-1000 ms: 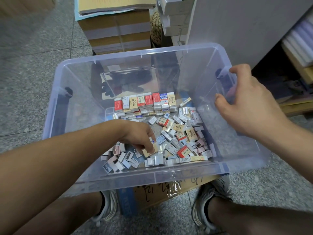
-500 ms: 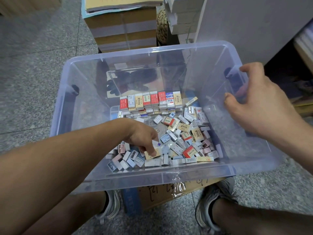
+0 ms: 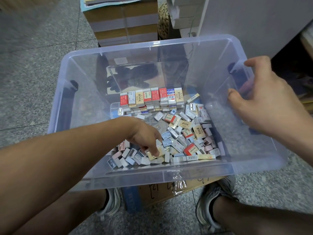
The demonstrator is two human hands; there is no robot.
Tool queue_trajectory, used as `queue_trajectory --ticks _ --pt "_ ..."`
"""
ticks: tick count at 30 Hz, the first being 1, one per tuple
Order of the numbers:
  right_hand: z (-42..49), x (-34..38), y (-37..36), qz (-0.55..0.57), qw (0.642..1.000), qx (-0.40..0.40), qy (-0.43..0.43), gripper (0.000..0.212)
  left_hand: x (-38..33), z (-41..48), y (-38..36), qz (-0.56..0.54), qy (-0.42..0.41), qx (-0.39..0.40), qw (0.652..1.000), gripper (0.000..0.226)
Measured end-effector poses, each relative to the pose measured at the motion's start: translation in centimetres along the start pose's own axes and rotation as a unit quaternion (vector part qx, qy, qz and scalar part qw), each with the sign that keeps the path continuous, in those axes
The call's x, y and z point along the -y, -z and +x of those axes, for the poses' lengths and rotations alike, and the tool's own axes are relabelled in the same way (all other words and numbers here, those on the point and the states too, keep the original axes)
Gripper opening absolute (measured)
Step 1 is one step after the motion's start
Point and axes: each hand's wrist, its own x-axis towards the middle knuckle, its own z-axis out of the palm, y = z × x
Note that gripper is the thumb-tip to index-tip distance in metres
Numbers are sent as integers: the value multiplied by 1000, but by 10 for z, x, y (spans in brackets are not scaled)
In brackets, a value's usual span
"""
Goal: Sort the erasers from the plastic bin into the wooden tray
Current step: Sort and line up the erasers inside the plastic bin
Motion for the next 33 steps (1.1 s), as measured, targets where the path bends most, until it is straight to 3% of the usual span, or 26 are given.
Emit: queue_trajectory --ticks 7,10,13,19,24,28,33 --pt "-1 5 2 -3 1000 -6 -8 61 0 0 -8 109 -12 -3 994 49" --pt "-3 9 3 -5 1000 -7 -10 59 3 -1 -13 131 -15 -14 991 55" --pt "-4 10 3 -10 1000 -9 -11 60 2 -1 -18 91 -15 -16 996 60" --pt "-2 4 0 -4 1000 -9 -7 61 2 -3 -22 28 -10 -10 1000 46" --pt "-1 0 0 5 1000 -7 2 61 -1 -3 -26 65 -19 -42 997 53" --pt "0 -1 -1 1 1000 -10 11 62 0 -4 -21 -32 -13 6 999 35" --pt "3 -6 -1 -2 1000 -6 16 61 -2 -15 -9 -59 -9 30 998 41"
